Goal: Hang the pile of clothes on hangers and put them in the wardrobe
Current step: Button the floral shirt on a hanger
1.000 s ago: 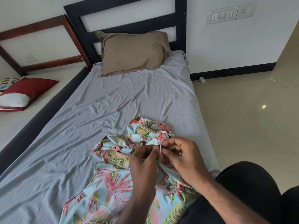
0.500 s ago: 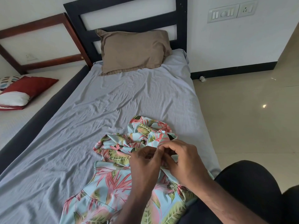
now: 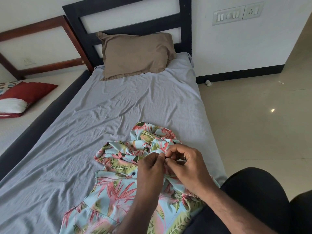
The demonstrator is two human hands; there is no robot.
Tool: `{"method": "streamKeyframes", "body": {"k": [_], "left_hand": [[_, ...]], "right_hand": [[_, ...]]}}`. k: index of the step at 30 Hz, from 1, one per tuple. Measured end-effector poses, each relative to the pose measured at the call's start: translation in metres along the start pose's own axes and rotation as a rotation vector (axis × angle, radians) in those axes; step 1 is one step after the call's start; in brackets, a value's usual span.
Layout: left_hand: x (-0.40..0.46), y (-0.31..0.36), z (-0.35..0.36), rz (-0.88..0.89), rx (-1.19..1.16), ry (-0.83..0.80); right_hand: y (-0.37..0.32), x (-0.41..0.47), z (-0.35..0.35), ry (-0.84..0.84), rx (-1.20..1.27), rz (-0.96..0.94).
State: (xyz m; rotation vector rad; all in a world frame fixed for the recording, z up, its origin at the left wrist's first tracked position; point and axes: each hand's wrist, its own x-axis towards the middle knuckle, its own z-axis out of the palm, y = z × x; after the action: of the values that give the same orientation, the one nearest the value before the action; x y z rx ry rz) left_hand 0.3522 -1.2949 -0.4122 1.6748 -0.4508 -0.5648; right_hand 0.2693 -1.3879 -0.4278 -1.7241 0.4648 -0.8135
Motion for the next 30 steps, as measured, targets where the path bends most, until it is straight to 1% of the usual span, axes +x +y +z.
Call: {"method": "streamKeyframes", "body": {"k": [2,4,7,9,11,13,15,16,17,19,22,25,27,29,30], "left_hand": [[0.001,0.003,-0.003,-0.088,-0.124,-0.045],[0.003,0.009,-0.009,-0.192,-0.266,-0.151],[0.007,0.011,-0.017,-0.264,-0.303,-0.272],[0.009,0.008,-0.019,-0.246,-0.279,-0.303],[0.01,0.006,-0.02,-0.192,-0.213,-0.344],[0.011,0.004,-0.024,-0.109,-0.193,-0.454],[0.012,0.001,-0.03,-0.057,-0.233,-0.583],[0.013,-0.002,-0.032,-0.033,-0.226,-0.614],[0.015,-0.006,-0.033,-0.003,-0.189,-0.614],[0.023,-0.012,-0.034,0.055,-0.035,-0.544],[0.041,-0.02,-0.042,0.117,0.298,-0.461],[0.059,-0.013,-0.062,0.203,0.608,-0.454],[0.068,-0.004,-0.078,0.305,0.761,-0.47],[0.081,0.005,-0.099,0.31,0.776,-0.47],[0.086,0.01,-0.111,0.285,0.741,-0.488]], "right_hand": [[0.002,0.001,0.0,0.008,0.017,0.013],[0.003,0.002,0.0,0.017,0.033,0.031],[0.003,0.003,-0.002,0.013,0.091,0.088],[0.004,0.004,-0.003,0.011,0.14,0.125],[0.006,0.005,-0.005,0.028,0.162,0.124],[0.004,0.007,-0.01,0.017,0.188,0.1],[0.002,0.009,-0.015,-0.049,0.205,0.076],[0.002,0.009,-0.015,-0.088,0.183,0.073],[0.002,0.008,-0.014,-0.116,0.123,0.062],[0.006,0.007,-0.008,-0.101,-0.069,0.005],[0.012,0.008,-0.009,-0.04,-0.234,-0.049],[0.011,0.013,-0.023,-0.067,-0.379,-0.035],[0.01,0.021,-0.034,-0.155,-0.503,0.023],[0.01,0.032,-0.051,-0.321,-0.559,0.104],[0.007,0.037,-0.061,-0.424,-0.497,0.143]]}}
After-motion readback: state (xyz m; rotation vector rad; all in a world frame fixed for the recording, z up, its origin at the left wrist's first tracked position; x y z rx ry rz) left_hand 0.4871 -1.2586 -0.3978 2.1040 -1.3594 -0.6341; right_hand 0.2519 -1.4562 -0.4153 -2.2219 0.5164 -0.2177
